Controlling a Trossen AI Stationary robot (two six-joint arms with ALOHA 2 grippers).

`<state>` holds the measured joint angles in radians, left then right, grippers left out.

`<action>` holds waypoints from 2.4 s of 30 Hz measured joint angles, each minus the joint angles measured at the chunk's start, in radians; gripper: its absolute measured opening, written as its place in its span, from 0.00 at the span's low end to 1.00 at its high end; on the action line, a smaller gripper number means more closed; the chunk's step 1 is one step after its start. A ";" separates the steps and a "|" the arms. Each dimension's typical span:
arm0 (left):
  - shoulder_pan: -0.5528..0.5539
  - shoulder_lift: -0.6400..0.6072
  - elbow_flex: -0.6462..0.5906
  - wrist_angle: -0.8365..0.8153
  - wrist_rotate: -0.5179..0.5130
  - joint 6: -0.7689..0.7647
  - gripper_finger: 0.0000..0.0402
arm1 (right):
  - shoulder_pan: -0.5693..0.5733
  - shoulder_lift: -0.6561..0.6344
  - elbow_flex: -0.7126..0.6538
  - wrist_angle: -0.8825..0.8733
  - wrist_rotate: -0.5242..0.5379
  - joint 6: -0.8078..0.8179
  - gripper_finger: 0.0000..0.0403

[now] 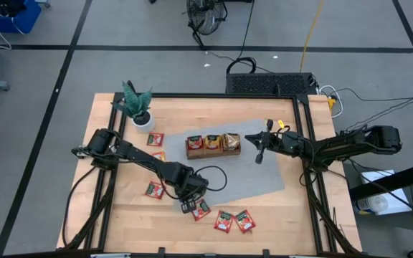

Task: Pick & Place Tea
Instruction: Put the bottom yellow tea into the middle part of the wooden organizer

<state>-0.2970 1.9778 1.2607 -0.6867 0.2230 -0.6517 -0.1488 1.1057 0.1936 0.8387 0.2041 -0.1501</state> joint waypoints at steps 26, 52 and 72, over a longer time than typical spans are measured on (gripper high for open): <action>0.152 -0.097 0.140 0.233 -0.883 0.176 0.01 | 0.000 0.000 0.001 -0.028 0.002 -0.011 0.00; 0.233 -0.071 -0.129 0.710 -0.852 0.128 0.01 | 0.000 0.000 0.001 -0.030 0.003 -0.006 0.00; 0.237 -0.052 -0.129 0.714 -0.747 0.198 0.24 | 0.000 0.000 0.001 -0.043 0.003 0.000 0.00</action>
<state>-0.0601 1.9255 1.1313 0.0277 -0.5244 -0.4542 -0.1486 1.1053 0.1944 0.7962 0.2073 -0.1497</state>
